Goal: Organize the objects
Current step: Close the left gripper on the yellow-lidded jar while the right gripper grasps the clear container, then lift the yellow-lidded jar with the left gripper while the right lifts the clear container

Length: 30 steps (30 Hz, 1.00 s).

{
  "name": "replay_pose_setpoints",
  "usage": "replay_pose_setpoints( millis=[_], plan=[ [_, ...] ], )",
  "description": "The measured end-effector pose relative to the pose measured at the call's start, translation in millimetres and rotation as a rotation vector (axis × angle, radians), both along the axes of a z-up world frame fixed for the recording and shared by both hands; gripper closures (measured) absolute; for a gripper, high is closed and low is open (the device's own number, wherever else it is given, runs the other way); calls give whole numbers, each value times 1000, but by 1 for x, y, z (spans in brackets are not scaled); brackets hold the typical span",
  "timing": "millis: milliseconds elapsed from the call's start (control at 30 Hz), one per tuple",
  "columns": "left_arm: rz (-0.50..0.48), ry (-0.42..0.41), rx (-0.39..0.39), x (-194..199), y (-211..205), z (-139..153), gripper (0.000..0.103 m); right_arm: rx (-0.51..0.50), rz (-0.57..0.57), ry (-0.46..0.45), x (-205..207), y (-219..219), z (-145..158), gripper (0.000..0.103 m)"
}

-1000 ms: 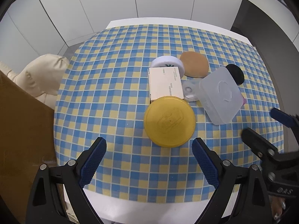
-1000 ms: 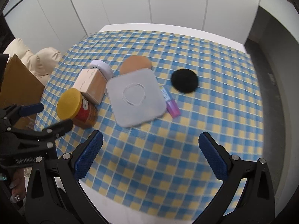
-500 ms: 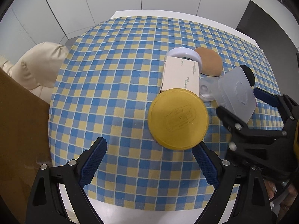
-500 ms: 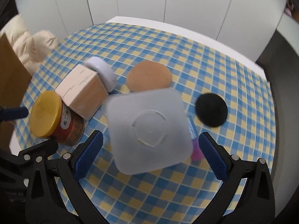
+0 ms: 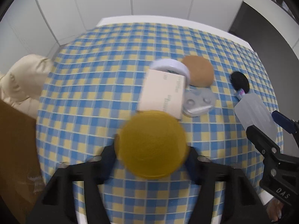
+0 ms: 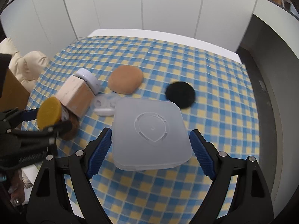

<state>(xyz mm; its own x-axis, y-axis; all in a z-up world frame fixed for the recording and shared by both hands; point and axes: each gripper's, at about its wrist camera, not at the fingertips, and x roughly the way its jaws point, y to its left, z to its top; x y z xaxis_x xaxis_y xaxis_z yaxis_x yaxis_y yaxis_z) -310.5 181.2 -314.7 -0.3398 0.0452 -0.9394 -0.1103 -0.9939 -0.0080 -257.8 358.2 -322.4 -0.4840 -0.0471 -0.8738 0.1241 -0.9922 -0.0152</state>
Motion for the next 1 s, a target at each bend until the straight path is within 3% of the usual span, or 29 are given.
replay_pose_setpoints(
  millis=[633,1000],
  plan=[
    [13,33,-28,11,4,13,50,-4,-66,-44,9,16,3,16],
    [19,72,-36,13,6,51,50,47,-75,-31,8,8,34,16]
  ],
)
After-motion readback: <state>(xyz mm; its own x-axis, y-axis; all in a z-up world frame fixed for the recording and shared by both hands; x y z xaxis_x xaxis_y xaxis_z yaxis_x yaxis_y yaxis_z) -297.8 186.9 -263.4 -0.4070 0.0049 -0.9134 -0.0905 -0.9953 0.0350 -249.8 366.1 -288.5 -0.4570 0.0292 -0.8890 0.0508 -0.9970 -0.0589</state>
